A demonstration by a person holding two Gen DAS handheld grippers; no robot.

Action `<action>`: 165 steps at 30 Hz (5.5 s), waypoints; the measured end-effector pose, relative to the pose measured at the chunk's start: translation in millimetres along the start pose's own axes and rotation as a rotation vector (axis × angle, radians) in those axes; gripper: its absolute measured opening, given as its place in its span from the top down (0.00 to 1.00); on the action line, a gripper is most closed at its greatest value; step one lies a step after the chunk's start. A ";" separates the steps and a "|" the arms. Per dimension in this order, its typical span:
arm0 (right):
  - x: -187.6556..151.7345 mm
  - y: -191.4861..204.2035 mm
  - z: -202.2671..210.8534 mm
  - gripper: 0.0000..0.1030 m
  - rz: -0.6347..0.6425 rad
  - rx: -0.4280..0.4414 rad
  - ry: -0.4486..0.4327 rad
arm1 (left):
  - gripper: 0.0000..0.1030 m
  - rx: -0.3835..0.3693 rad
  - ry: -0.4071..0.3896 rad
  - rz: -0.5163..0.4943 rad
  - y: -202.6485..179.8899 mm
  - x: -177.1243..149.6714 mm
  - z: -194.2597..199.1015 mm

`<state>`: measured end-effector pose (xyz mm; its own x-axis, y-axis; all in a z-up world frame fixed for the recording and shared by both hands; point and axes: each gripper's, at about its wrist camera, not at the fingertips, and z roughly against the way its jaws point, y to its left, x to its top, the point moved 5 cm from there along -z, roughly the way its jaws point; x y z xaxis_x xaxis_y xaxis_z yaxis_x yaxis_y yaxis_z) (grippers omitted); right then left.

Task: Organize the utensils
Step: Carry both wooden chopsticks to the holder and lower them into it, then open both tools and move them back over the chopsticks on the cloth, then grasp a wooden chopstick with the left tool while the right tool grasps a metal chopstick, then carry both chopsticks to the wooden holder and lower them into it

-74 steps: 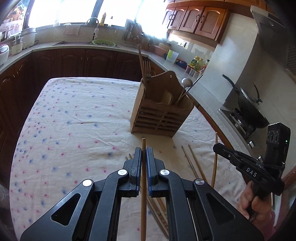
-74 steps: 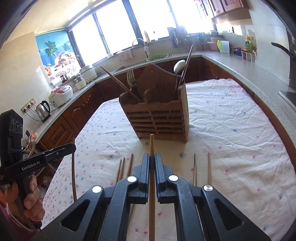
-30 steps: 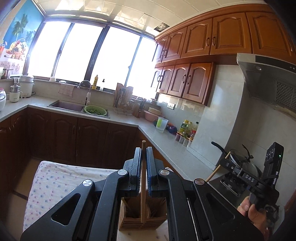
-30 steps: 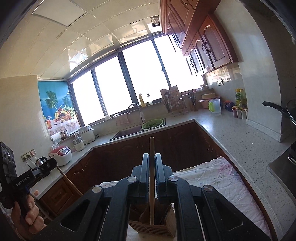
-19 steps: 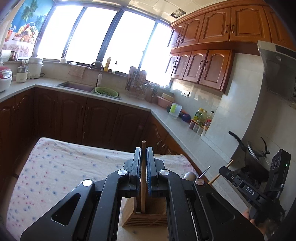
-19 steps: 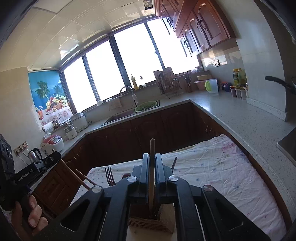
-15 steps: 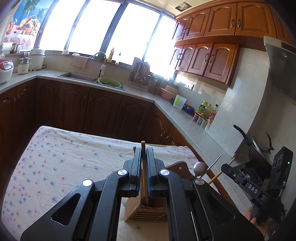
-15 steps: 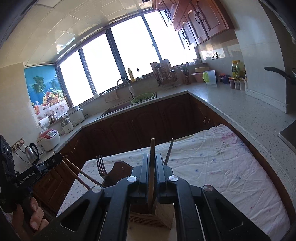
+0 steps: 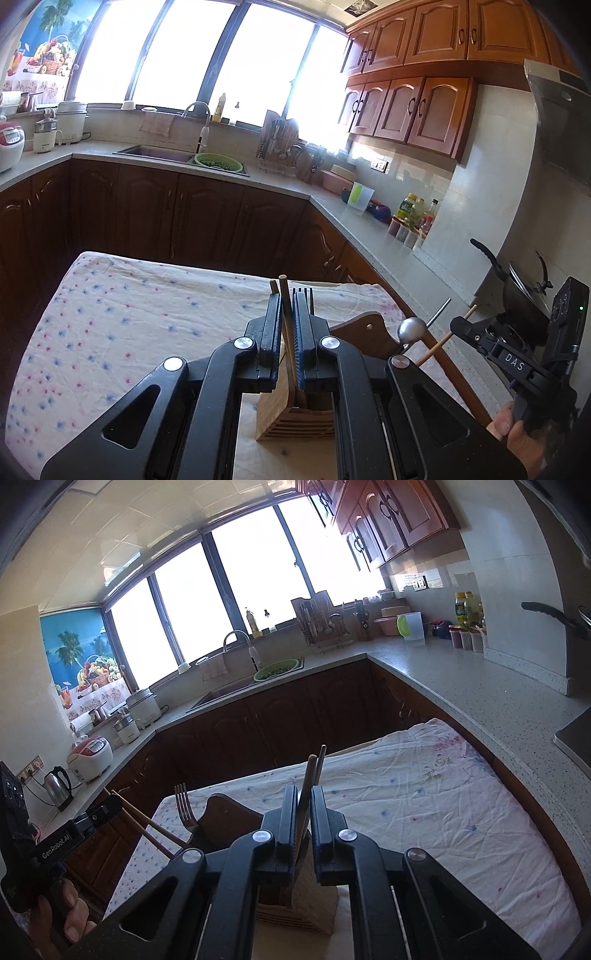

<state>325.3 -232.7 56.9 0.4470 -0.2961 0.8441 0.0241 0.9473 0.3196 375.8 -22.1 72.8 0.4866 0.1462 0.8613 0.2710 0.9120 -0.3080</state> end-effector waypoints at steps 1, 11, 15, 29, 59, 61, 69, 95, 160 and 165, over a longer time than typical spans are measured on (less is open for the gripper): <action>-0.2 0.8 0.0 0.94 0.000 -0.001 0.001 | 0.95 0.001 0.003 0.000 -0.3 0.2 -0.2; 5.4 5.1 28.9 0.44 -0.005 0.054 -0.062 | 0.45 -0.001 -0.036 0.009 -7.2 2.6 32.5; 5.0 2.3 54.9 0.26 -0.015 0.069 -0.120 | 0.20 0.019 -0.038 0.040 1.7 -8.0 52.3; -67.3 -5.1 104.7 0.08 -0.031 0.070 -0.066 | 0.00 0.101 0.082 0.027 16.1 -92.6 111.1; -171.7 -34.2 163.6 0.05 0.048 -0.041 0.057 | 0.00 0.295 0.274 -0.051 25.2 -202.0 141.1; -174.8 -33.8 159.3 0.05 0.048 -0.032 0.081 | 0.00 0.273 0.284 -0.048 23.9 -203.5 138.7; -176.7 -21.0 137.0 0.42 0.081 -0.011 0.166 | 0.03 0.188 0.345 -0.071 6.9 -202.1 117.5; -189.2 -28.3 -12.9 0.83 0.189 -0.117 0.503 | 0.82 0.123 0.608 -0.153 -11.5 -210.2 -27.3; 68.9 36.9 86.6 0.96 0.076 0.081 -0.136 | 0.95 -0.080 -0.135 -0.113 -56.2 88.2 86.0; 56.0 34.1 59.5 0.96 0.079 0.062 -0.113 | 0.95 -0.040 -0.112 -0.080 -43.7 74.0 51.7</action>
<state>298.0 -224.3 140.7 0.3420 -0.2361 0.9095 -0.0638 0.9599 0.2732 357.0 -31.2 170.9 0.3674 0.1173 0.9226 0.3395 0.9066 -0.2505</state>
